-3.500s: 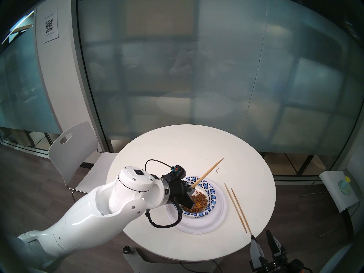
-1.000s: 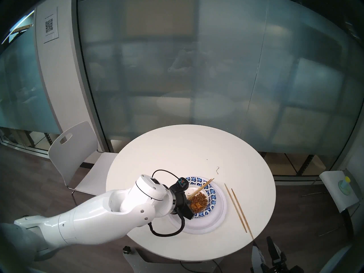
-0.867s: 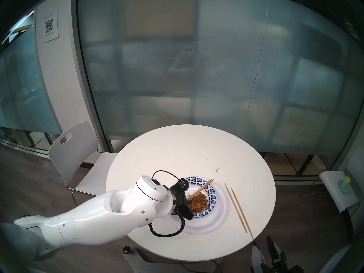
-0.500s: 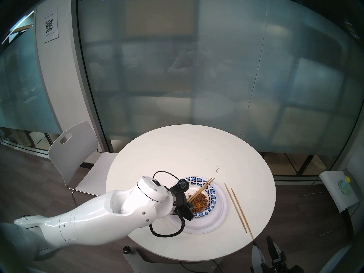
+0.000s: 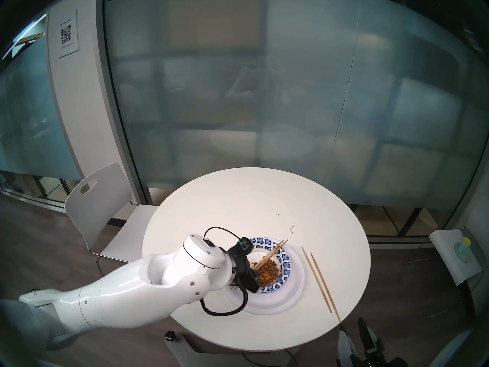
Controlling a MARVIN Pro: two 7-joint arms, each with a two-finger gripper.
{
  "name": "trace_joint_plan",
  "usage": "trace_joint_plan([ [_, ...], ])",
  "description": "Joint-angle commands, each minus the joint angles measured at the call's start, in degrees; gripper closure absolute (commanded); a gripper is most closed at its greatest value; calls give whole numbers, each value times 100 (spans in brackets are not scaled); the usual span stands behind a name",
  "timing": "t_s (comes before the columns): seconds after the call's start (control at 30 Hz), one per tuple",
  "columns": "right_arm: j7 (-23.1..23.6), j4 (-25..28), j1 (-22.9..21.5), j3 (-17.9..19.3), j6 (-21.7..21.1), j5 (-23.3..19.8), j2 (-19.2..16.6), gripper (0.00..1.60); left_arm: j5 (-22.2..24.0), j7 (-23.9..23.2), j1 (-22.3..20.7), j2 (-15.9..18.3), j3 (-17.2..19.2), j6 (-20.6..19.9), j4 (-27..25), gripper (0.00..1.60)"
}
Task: Stack the plates into one stack
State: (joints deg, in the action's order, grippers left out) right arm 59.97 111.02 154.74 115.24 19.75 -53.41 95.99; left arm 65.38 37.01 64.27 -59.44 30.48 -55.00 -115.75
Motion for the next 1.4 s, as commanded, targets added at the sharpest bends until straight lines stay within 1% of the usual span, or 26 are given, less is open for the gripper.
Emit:
trace_joint_plan([
  [0.0,-33,76,-37,16,-43,6,-45,0,217,-13,-63,-3,253,0,-239,30],
  [0.03,-46,93,-44,19,-56,12,-52,0,241,10,-58,5,277,0,-270,33],
  [0.17,-113,187,-55,38,-92,133,-106,0,438,30,-16,86,476,0,-437,29],
  [0.2,-157,216,-57,42,-93,216,-124,0,507,70,41,112,580,59,-495,31],
  [0.23,-180,230,-78,41,-87,238,-117,0,539,127,87,135,661,134,-552,33],
  [0.27,-172,242,-99,38,-110,231,-137,0,657,182,170,134,824,248,-592,33],
  [0.3,-196,264,-112,35,-127,259,-145,0,746,207,204,156,929,287,-634,37],
  [0.33,-219,284,-128,28,-142,327,-174,0,814,200,248,211,1045,381,-707,36],
  [0.37,-238,295,-146,20,-148,375,-188,0,854,210,271,269,1115,410,-776,30],
  [0.43,-344,339,-176,4,-174,565,-220,0,1047,277,421,428,1344,533,-968,23],
  [0.47,-429,359,-217,-3,-191,728,-252,0,1131,372,558,585,1511,668,-1145,20],
  [0.5,-472,374,-234,1,-214,819,-283,0,1202,412,648,652,1623,764,-1210,18],
  [0.53,-516,394,-250,2,-236,891,-300,0,1265,414,703,735,1696,797,-1284,11],
  [0.67,-708,552,-299,47,-340,1222,-396,0,1498,506,1008,1017,2071,1100,-1551,14],
  [0.8,-932,717,-369,115,-491,1542,-497,0,1705,663,1327,1241,2452,1448,-1736,13],
  [0.93,-1175,853,-484,166,-779,1792,-618,0,1849,793,1677,1437,2783,1804,-1912,11],
  [1.0,-1303,896,-574,200,-995,1906,-724,0,1924,825,1839,1509,2919,1987,-1960,10],
  [1.03,-1330,886,-631,217,-1083,1921,-791,0,1959,861,1852,1521,2938,2053,-1951,11],
  [1.07,-1398,898,-697,232,-1207,1964,-845,0,1987,879,1984,1540,3046,2146,-2000,11],
  [1.1,-1441,896,-774,252,-1380,1952,-929,0,2010,854,2034,1565,3097,2219,-2027,10],
  [1.23,-1687,791,-1102,272,-1840,2095,-1244,0,2094,872,2247,1612,3244,2471,-2096,8],
  [1.3,-1799,748,-1276,300,-2148,2244,-1407,0,2104,865,2301,1640,3285,2538,-2121,6],
  [1.37,-1944,710,-1412,281,-2348,2282,-1562,0,2121,853,2393,1688,3340,2621,-2160,4],
])
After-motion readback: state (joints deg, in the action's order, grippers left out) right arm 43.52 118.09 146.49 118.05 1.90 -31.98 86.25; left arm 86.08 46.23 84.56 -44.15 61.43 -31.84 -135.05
